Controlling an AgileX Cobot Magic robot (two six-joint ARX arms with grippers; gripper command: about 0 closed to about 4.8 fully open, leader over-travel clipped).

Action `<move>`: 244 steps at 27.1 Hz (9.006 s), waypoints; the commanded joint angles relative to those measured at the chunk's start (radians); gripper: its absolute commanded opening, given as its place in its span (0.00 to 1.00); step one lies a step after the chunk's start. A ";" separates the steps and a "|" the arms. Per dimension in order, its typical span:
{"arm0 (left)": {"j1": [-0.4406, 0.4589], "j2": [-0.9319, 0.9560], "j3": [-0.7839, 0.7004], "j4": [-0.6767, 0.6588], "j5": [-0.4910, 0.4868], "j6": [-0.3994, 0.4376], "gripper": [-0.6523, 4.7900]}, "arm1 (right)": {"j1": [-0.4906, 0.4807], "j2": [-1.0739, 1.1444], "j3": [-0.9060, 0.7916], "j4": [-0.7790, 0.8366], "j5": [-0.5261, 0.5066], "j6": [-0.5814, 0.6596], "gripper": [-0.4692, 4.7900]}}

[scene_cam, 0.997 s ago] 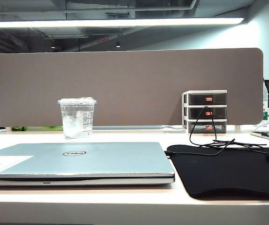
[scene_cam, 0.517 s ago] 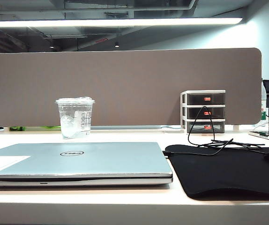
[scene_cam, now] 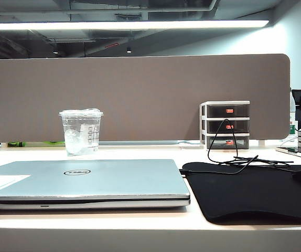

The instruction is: Pick up the coffee cup and place it over the laptop.

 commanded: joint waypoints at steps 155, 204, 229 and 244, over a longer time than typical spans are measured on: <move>-0.137 1.296 0.312 0.924 0.369 0.233 0.58 | 0.001 -0.002 -0.005 -0.005 -0.025 -0.026 0.08; -0.135 0.847 -0.023 1.018 0.183 0.148 0.90 | 0.000 -0.002 -0.005 -0.006 -0.028 -0.023 0.08; -0.135 0.189 -0.022 0.236 0.010 0.171 0.90 | 0.000 -0.002 -0.005 -0.003 0.218 -0.028 0.08; -0.135 -0.245 -0.018 -0.203 -0.151 0.170 0.84 | 0.000 -0.002 -0.005 0.035 0.718 -0.159 0.08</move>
